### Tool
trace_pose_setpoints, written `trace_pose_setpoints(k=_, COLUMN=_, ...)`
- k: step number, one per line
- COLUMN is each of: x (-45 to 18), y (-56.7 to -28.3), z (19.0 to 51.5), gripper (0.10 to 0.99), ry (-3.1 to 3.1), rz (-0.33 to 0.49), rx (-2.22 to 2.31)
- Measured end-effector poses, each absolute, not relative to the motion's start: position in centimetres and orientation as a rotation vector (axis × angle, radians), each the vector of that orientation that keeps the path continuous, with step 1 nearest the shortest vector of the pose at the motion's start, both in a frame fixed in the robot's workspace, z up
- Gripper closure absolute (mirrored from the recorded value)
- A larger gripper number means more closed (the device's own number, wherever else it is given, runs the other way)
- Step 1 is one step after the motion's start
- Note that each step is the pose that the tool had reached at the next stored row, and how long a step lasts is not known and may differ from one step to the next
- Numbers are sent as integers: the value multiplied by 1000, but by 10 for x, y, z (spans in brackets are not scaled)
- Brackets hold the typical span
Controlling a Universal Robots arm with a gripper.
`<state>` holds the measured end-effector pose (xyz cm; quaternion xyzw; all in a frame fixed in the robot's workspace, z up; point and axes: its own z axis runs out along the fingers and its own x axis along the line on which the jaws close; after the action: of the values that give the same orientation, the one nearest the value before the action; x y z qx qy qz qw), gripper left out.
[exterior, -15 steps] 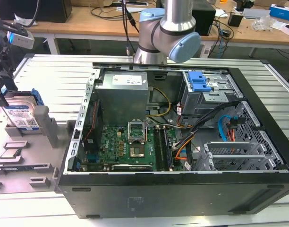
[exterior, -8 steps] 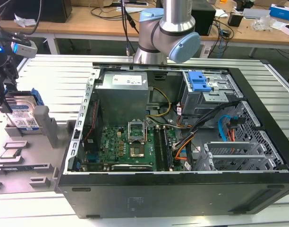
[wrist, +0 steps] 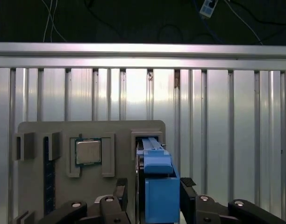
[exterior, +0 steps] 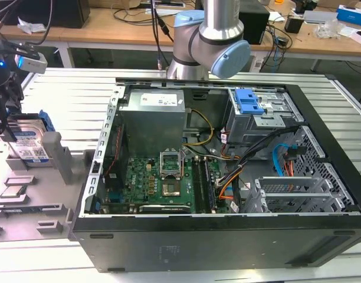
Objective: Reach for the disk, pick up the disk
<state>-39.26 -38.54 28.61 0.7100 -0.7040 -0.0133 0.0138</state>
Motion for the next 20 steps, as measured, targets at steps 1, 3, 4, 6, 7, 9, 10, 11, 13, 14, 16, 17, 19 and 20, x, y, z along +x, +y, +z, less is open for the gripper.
trace_pose_setpoints(k=1, x=-393, y=-385, z=286, gripper=565, ry=-2192, rz=-41, rx=2211)
trace_pose_setpoints(k=3, x=-393, y=-385, z=286, gripper=686, ry=-2193, rz=-41, rx=2211)
trace_pose_setpoints(k=4, x=-393, y=-385, z=286, gripper=722, ry=-2193, rz=-41, rx=2211)
trace_pose_setpoints(k=6, x=-393, y=-385, z=286, gripper=722, ry=-2193, rz=-41, rx=2211)
trace_pose_setpoints(k=7, x=-393, y=-385, z=286, gripper=722, ry=-2193, rz=-41, rx=2211)
trace_pose_setpoints(k=9, x=-393, y=-385, z=286, gripper=722, ry=-2193, rz=-41, rx=2211)
trace_pose_setpoints(k=10, x=-393, y=-385, z=286, gripper=722, ry=-2193, rz=-41, rx=2211)
trace_pose_setpoints(k=11, x=-393, y=-385, z=286, gripper=722, ry=-2192, rz=-41, rx=2211)
trace_pose_setpoints(k=13, x=-393, y=-385, z=286, gripper=722, ry=-2192, rz=-41, rx=2211)
trace_pose_setpoints(k=14, x=-393, y=-385, z=286, gripper=722, ry=-2193, rz=-41, rx=2211)
trace_pose_setpoints(k=16, x=-393, y=-385, z=286, gripper=722, ry=-2192, rz=-41, rx=2211)
trace_pose_setpoints(k=17, x=-393, y=-385, z=286, gripper=722, ry=-2193, rz=-41, rx=2211)
trace_pose_setpoints(k=19, x=-393, y=-385, z=286, gripper=722, ry=-2192, rz=-41, rx=2211)
trace_pose_setpoints(k=20, x=-393, y=-385, z=286, gripper=722, ry=-2193, rz=-41, rx=2211)
